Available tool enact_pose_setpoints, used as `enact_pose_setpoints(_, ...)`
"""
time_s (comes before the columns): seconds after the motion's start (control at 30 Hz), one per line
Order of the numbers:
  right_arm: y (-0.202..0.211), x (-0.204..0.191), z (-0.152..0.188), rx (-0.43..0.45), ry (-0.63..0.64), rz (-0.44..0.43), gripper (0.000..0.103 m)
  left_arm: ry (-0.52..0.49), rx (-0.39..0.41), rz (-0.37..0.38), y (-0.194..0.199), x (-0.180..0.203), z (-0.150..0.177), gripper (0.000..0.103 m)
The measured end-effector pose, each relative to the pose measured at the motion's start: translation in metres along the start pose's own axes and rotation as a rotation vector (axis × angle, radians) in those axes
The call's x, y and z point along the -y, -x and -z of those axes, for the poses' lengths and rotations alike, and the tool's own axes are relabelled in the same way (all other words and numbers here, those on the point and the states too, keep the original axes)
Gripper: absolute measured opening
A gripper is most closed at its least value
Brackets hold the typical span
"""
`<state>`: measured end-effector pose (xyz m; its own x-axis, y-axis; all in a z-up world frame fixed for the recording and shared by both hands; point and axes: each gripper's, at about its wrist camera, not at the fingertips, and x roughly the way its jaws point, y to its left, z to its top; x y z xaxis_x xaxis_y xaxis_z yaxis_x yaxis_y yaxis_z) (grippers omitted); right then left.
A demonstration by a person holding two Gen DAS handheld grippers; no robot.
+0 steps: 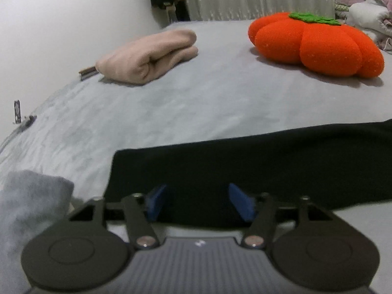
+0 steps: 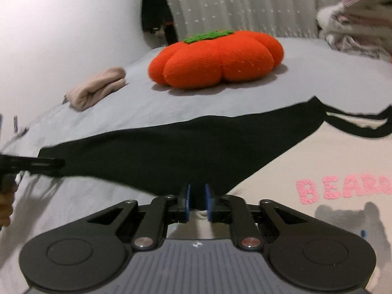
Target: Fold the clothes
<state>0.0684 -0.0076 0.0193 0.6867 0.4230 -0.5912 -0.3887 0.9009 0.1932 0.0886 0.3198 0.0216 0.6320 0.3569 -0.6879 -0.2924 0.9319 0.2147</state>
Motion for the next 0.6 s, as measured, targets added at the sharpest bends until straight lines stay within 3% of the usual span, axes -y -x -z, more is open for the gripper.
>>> enact_pose_setpoints(0.27, 0.034, -0.015, 0.036, -0.001, 0.004, -0.041, 0.021, 0.024, 0.012, -0.033, 0.021, -0.005, -0.001, 0.062)
enact_pose_setpoints(0.47, 0.06, -0.042, 0.057, -0.015, 0.079, -0.044, 0.029, -0.007, 0.061, 0.041, 0.064, 0.025, -0.005, 0.062)
enact_pose_setpoints(0.6, 0.081, -0.052, 0.075, -0.037, 0.113, -0.069, 0.031, -0.03, 0.066, 0.143, 0.093, 0.052, -0.002, 0.062)
